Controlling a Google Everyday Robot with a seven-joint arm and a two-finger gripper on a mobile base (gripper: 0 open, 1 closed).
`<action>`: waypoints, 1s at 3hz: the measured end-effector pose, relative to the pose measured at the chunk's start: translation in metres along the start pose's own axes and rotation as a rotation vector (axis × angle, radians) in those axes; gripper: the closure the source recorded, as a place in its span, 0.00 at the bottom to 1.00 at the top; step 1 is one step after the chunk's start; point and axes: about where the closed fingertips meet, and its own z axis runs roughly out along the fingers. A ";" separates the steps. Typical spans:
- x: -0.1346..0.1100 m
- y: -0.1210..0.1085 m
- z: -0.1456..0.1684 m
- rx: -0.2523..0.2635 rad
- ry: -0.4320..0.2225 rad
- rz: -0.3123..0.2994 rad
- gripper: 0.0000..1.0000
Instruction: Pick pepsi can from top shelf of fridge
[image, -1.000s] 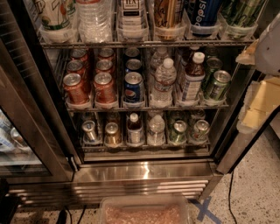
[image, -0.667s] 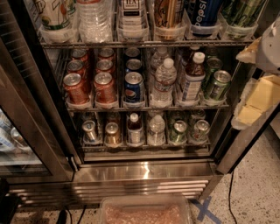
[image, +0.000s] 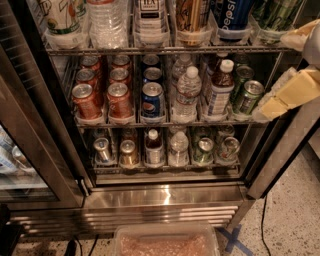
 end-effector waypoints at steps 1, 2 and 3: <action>-0.010 -0.012 -0.003 0.106 -0.074 0.068 0.00; -0.015 -0.021 -0.004 0.140 -0.091 0.065 0.00; -0.015 -0.021 -0.004 0.140 -0.091 0.065 0.00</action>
Offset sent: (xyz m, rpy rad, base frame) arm 0.0083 0.0016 0.0099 0.0612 -0.0795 -0.0664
